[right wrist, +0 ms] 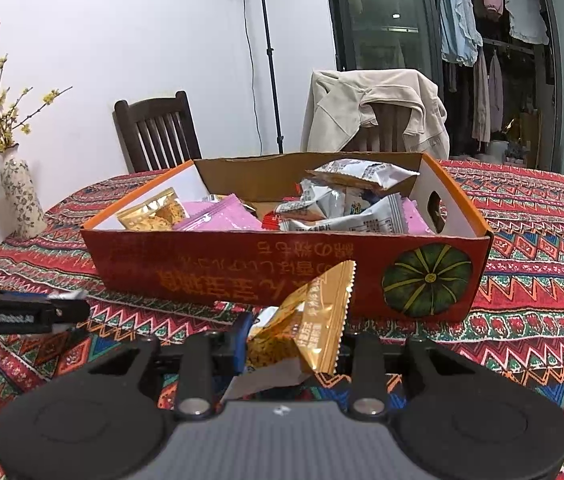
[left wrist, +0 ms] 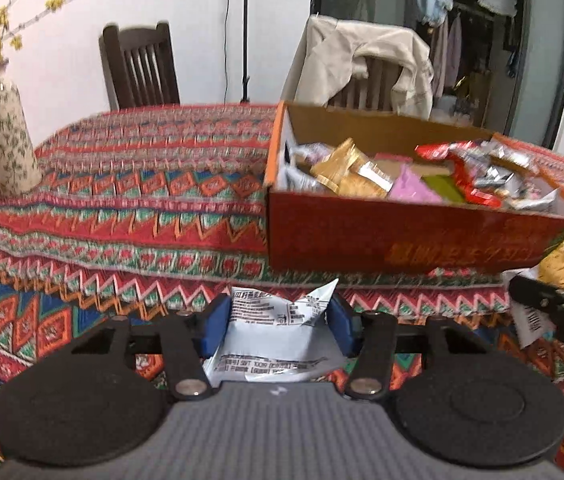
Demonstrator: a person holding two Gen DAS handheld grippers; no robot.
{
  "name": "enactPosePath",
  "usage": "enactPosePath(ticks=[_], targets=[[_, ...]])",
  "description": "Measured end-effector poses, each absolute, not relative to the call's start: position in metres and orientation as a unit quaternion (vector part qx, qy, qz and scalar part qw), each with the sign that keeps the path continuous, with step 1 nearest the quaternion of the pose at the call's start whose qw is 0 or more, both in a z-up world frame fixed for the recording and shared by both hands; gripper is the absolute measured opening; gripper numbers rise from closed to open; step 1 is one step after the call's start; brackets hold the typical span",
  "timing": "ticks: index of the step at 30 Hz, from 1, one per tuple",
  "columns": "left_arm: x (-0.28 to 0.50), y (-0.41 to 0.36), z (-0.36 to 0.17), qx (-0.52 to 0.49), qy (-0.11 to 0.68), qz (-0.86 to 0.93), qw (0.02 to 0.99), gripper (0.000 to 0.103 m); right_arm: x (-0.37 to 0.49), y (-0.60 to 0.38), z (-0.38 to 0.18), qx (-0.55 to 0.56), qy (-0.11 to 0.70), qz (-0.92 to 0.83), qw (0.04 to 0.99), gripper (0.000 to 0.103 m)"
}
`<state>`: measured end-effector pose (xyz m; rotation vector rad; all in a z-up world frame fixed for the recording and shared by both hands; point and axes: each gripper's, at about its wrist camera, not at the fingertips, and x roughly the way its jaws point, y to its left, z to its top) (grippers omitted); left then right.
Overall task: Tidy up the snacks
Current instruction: 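Carry the white sachet and gold packet into the box and open both grippers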
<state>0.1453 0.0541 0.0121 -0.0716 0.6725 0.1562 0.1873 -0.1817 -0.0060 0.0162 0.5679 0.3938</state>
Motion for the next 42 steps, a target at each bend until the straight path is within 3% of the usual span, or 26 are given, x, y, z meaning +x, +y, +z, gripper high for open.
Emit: enactPosePath(ticks=[22,42], targets=[[0.178,0.009,0.106,-0.036,0.220,0.016,0.975,0.054,0.207,-0.188,0.080,-0.011,0.169,0.180,0.969,0.033],[0.261,0.014,0.073,-0.073,0.218,0.063,0.971,0.054,0.291,-0.182,0.055,0.021,0.173,0.162,0.971,0.033]])
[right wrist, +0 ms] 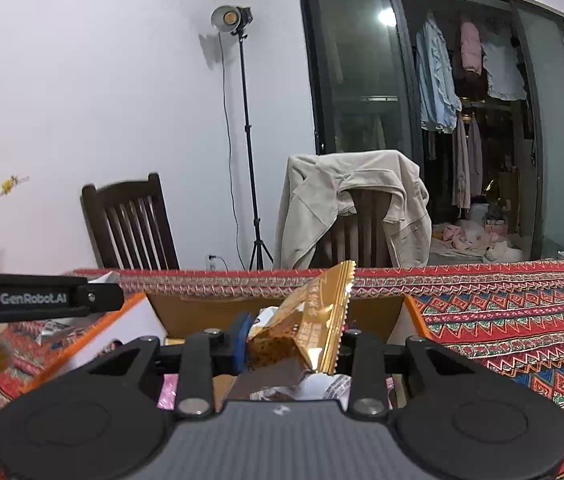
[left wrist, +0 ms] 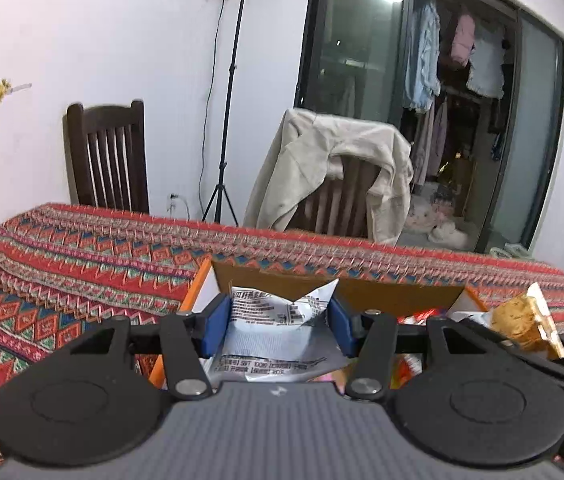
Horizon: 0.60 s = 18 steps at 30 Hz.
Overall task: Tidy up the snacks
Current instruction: 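Carry the white sachet and gold packet into the box and open both grippers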
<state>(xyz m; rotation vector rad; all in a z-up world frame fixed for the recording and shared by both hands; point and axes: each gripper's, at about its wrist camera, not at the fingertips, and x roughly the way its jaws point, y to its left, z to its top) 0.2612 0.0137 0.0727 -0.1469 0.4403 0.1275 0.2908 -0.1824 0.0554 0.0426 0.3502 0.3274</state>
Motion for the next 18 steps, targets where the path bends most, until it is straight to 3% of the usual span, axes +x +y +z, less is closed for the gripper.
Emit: enactPosePath(ticks=[7,9,11,12,13,14,15,16,18], targets=[[0.272,0.016,0.052,-0.069,0.229,0.059,0.969,0.055,0.299,-0.184,0.041,0.020,0.189,0.160,0.969,0.033],[0.268,0.016,0.052,-0.068,0.220,0.055,0.972,0.062,0.299,-0.183,0.040,0.018,0.191,0.163,0.968,0.034],[0.264,0.016,0.053,-0.073,0.207,0.052,0.974,0.082,0.299,-0.183,0.039,0.014,0.193,0.162,0.968,0.038],[0.261,0.016,0.054,-0.075,0.198,0.049,0.976,0.085,0.299,-0.183,0.038,0.012,0.194,0.160,0.968,0.052],[0.259,0.017,0.055,-0.076,0.193,0.046,0.977,0.095,0.298,-0.184,0.037,0.014,0.196,0.158,0.968,0.072],[0.257,0.017,0.056,-0.078,0.189,0.046,0.978,0.103,0.297,-0.186,0.038,0.018,0.195,0.155,0.968,0.082],[0.254,0.017,0.056,-0.082,0.180,0.049,0.979,0.103,0.296,-0.187,0.038,0.023,0.193,0.152,0.969,0.097],[0.253,0.017,0.057,-0.083,0.177,0.050,0.980,0.103,0.294,-0.189,0.038,0.026,0.189,0.150,0.970,0.103],[0.253,0.016,0.060,-0.084,0.176,0.049,0.979,0.103,0.294,-0.191,0.039,0.027,0.188,0.145,0.971,0.103]])
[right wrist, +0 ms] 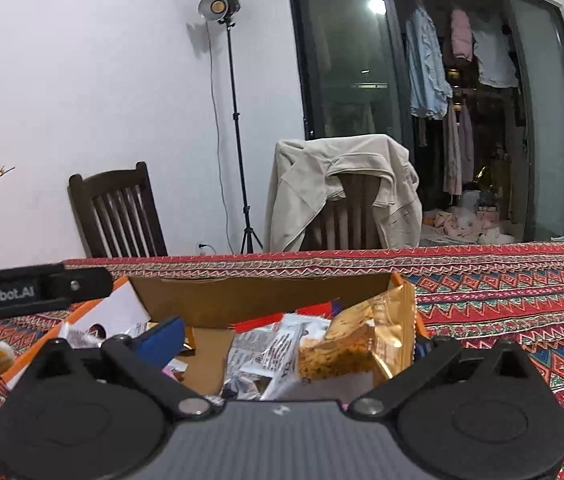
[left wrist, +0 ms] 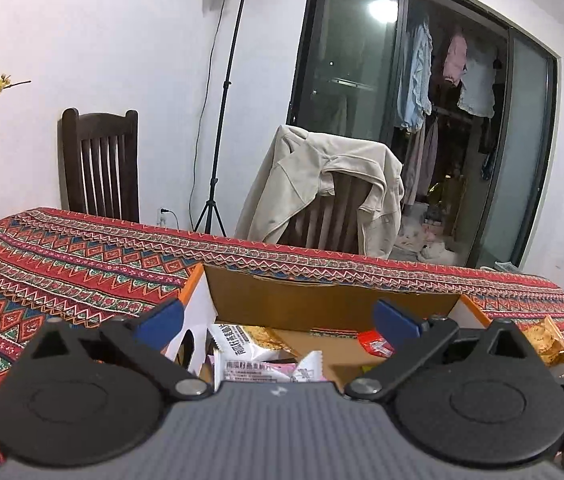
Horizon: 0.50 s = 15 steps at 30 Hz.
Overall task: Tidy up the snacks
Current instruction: 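Carry the white sachet and gold packet into the box and open both grippers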
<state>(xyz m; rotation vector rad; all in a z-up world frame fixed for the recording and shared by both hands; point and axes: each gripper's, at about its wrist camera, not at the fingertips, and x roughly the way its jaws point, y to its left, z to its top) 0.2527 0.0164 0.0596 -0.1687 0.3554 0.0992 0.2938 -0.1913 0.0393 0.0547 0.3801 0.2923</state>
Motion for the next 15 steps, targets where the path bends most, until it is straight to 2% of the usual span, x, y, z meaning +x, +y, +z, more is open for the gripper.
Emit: enactPosePath(ticks=[7,15], targets=[[0.243,0.014,0.076,-0.091,0.165,0.060,0.980,0.103,0.291,-0.193,0.045,0.027,0.182,0.141,0.973,0.103],[0.194,0.016,0.111,-0.090,0.161,0.055,0.981,0.103,0.248,-0.202,0.078,0.022,0.152,0.150,0.977,0.103]])
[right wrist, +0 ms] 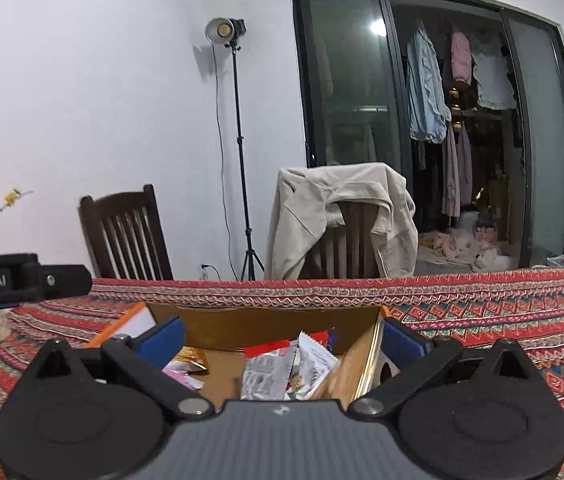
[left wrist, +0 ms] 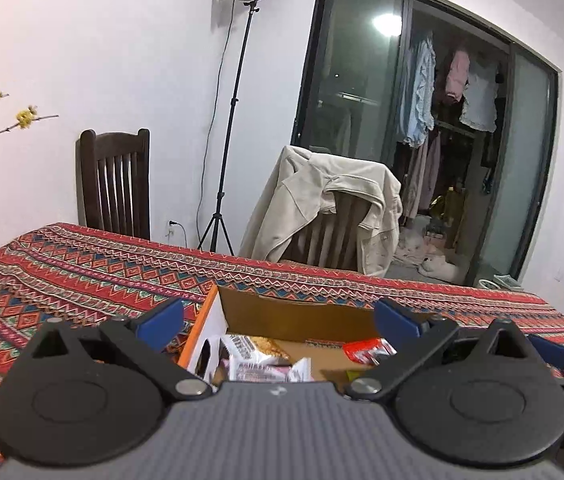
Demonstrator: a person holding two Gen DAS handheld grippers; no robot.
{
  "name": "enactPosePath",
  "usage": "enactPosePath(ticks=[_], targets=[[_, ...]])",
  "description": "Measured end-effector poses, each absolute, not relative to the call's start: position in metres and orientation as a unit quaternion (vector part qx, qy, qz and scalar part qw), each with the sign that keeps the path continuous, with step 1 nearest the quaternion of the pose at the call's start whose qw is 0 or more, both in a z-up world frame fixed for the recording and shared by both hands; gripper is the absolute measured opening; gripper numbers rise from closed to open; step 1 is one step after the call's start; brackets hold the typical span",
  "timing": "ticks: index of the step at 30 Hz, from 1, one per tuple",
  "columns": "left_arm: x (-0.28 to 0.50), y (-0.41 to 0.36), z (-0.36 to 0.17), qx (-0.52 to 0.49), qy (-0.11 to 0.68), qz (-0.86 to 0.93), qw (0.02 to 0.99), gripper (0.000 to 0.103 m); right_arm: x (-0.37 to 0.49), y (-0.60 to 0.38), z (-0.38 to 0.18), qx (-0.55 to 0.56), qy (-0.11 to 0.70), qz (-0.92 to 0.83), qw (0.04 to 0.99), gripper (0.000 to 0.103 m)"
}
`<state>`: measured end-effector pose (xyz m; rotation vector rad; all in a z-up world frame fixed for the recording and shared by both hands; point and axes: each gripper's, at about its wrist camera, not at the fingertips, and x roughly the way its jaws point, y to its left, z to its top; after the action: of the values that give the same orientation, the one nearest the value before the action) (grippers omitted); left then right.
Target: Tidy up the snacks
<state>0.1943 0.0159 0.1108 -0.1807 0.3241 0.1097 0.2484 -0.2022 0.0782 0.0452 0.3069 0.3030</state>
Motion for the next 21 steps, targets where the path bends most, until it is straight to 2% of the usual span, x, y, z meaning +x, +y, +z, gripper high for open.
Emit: enactPosePath(ticks=[11,21], targets=[[0.116,0.021,0.105,-0.084,0.166,0.035,0.982,0.103,0.163,-0.221,0.085,0.010,0.147,0.177,0.973,0.103],[0.073,0.027,0.068,-0.074,0.200,0.037,0.976,0.103,0.115,-0.230,0.058,0.014,0.197,0.183,0.963,0.103]])
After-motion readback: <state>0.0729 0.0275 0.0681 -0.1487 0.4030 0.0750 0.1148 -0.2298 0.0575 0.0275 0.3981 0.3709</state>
